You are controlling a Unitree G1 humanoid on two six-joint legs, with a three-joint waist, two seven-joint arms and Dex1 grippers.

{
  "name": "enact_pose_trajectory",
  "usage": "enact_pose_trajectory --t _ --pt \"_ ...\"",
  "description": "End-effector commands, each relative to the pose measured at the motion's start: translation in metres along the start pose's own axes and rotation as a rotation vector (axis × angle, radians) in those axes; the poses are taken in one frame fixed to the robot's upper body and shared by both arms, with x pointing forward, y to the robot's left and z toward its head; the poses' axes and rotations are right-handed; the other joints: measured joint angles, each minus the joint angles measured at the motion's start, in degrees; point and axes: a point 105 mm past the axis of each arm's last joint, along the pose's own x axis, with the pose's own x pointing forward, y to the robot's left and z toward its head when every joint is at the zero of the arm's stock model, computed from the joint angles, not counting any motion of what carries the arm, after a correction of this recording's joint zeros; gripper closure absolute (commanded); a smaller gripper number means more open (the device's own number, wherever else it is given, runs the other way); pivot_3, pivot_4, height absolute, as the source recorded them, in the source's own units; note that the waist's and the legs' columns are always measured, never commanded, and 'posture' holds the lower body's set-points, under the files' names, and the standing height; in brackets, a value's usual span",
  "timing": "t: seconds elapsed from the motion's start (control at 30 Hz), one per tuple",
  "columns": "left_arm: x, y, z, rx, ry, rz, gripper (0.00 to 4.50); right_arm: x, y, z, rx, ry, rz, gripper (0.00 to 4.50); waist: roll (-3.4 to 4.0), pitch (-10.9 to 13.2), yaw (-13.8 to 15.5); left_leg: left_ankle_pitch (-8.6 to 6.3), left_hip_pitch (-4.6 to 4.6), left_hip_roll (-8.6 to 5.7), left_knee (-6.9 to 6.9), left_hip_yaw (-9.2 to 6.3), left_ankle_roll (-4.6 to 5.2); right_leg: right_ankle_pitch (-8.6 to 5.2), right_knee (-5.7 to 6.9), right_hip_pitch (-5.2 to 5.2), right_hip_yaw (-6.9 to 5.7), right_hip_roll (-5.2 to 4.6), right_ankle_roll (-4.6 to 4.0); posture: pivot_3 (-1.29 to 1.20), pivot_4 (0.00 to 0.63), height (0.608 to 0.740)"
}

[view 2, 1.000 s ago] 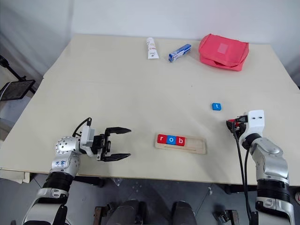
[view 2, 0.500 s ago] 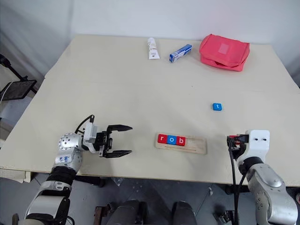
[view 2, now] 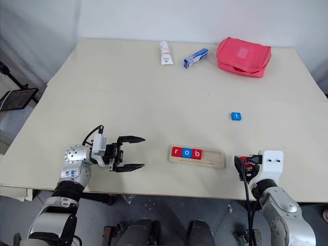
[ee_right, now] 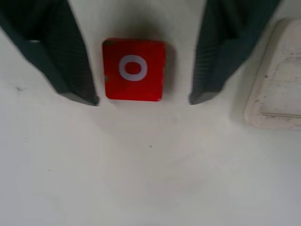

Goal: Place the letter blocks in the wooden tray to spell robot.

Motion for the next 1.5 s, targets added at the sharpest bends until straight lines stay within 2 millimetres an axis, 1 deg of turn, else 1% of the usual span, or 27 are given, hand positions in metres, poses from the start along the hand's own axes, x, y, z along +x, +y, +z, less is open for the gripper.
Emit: enact_pose_trajectory --t 0.03,0.13,0.23,0.3,0.43,0.53,0.63,0.8,0.93,1.07,1.33,1.43,1.5 --pt "-0.002 -0.005 0.007 0.036 -0.007 -0.053 0.00 -0.004 0.003 0.016 -0.017 -0.071 0.018 0.03 0.00 0.0 0.0 0.00 0.00 0.00 0.00 0.00 0.00 0.00 0.00 0.00 0.00 0.00 0.00 0.00 0.150 0.740" --pt "-0.002 -0.005 0.007 0.036 -0.007 -0.048 0.00 -0.008 0.003 0.023 -0.048 -0.084 0.048 0.03 0.00 0.0 0.1 0.00 0.00 -0.02 0.00 -0.01 0.00 0.00 0.00 0.01 0.01 0.00 0.00 0.00 0.150 0.740" --pt "-0.003 -0.007 0.007 0.034 -0.009 -0.042 0.00 -0.018 0.004 0.030 -0.173 -0.050 0.174 0.03 0.00 0.0 0.1 -0.01 -0.01 -0.04 0.00 0.01 0.01 0.00 -0.02 0.01 0.04 -0.02 0.00 0.00 0.150 0.740" --pt "-0.002 -0.008 0.006 0.031 -0.011 -0.044 0.00 -0.023 0.003 0.030 -0.269 0.000 0.265 0.03 0.00 0.0 0.2 -0.01 0.00 -0.04 0.01 0.00 0.03 0.00 -0.03 0.03 0.02 -0.02 0.00 0.00 0.150 0.740" --pt "0.001 -0.013 0.004 0.018 -0.018 -0.062 0.00 -0.026 -0.005 0.033 -0.422 0.083 0.399 0.03 -0.01 0.0 0.2 -0.01 0.00 -0.02 0.01 0.02 0.03 0.00 -0.08 0.07 -0.01 -0.02 0.00 0.00 0.150 0.740" --pt "0.003 -0.015 0.004 0.016 -0.023 -0.070 0.00 -0.022 -0.012 0.041 -0.556 0.144 0.521 0.03 -0.01 0.0 0.1 -0.01 0.01 -0.01 0.02 0.09 0.03 0.00 -0.11 0.07 -0.02 -0.03 0.00 0.00 0.150 0.740" --pt "0.004 -0.016 0.004 0.016 -0.026 -0.074 0.00 -0.017 -0.020 0.045 -0.653 0.198 0.615 0.03 -0.02 0.0 0.1 0.00 0.01 0.01 0.04 0.10 0.06 0.00 -0.15 0.11 -0.07 -0.05 0.01 0.00 0.150 0.740" --pt "0.004 -0.016 0.005 0.019 -0.026 -0.071 0.00 -0.009 -0.031 0.046 -0.777 0.270 0.719 0.03 -0.04 0.0 0.3 0.00 0.00 -0.02 0.06 0.07 0.07 0.01 -0.15 0.13 -0.16 -0.11 0.02 0.00 0.150 0.740" --pt "0.003 -0.021 0.005 0.018 -0.029 -0.073 0.00 0.004 -0.041 0.044 -0.889 0.319 0.801 0.03 -0.05 0.0 0.2 0.01 -0.02 -0.05 0.08 0.08 0.09 0.03 -0.16 0.14 -0.21 -0.15 0.05 0.00 0.150 0.740" --pt "-0.001 -0.025 0.006 0.015 -0.025 -0.076 0.00 0.013 -0.043 0.042 -0.935 0.331 0.843 0.03 -0.05 0.0 0.0 0.01 -0.03 -0.01 0.08 0.08 0.09 0.03 -0.20 0.14 -0.25 -0.14 0.05 0.00 0.150 0.740" --pt "-0.005 -0.028 0.009 0.013 -0.016 -0.099 0.00 0.023 -0.047 0.029 -0.986 0.386 0.889 0.03 -0.05 0.0 0.0 0.01 -0.04 -0.01 0.11 0.05 0.09 0.03 -0.19 0.14 -0.26 -0.15 0.05 0.00 0.150 0.740" --pt "-0.006 -0.027 0.012 0.017 -0.017 -0.107 0.00 0.025 -0.047 0.028 -0.994 0.391 0.894 0.60 -0.05 0.0 0.0 0.01 -0.03 0.01 0.12 0.05 0.08 0.03 -0.19 0.16 -0.27 -0.14 0.05 0.00 0.150 0.740" --pt "-0.006 -0.026 0.012 0.017 -0.014 -0.108 0.00 0.026 -0.045 0.029 -0.989 0.382 0.897 1.26 -0.05 0.0 0.0 0.01 -0.03 0.01 0.12 0.05 0.09 0.03 -0.19 0.17 -0.27 -0.14 0.05 0.00 0.150 0.740"
